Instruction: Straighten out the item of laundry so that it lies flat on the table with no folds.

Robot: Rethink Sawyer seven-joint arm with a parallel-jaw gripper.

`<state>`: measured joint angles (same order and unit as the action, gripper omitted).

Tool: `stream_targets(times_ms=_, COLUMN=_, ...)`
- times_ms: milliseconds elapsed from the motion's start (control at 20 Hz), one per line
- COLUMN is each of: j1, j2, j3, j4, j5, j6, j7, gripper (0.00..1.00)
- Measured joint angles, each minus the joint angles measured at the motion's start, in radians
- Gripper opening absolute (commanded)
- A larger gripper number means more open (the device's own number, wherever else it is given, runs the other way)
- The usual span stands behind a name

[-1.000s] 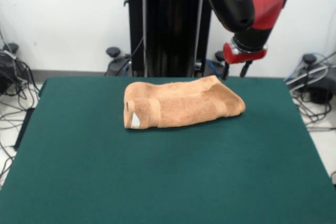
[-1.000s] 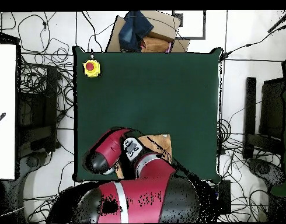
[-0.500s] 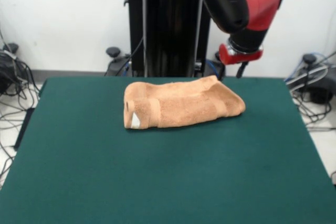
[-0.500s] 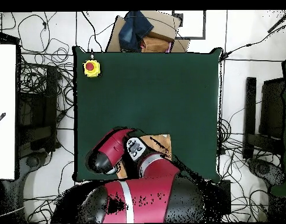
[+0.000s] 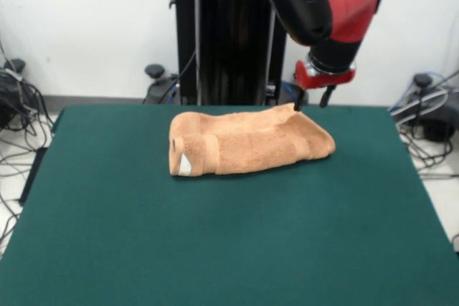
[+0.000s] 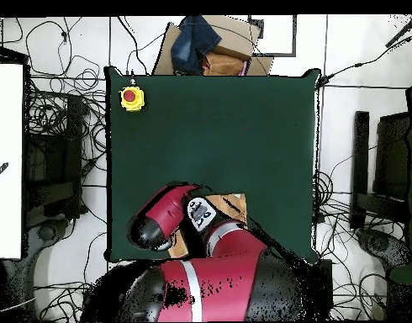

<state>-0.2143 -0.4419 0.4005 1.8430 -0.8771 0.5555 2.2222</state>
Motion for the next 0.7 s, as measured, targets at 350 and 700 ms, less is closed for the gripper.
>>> stream_targets(times_ms=350, j1=-0.037, j2=0.000, j3=0.005, j4=0.000, j5=0.000, j6=0.000, j7=-0.001, gripper=1.00)
stream_targets(times_ms=700, j1=-0.062, j2=0.009, j3=0.014, j4=-0.011, j5=0.000, j6=0.000, j7=-0.001, gripper=1.00)
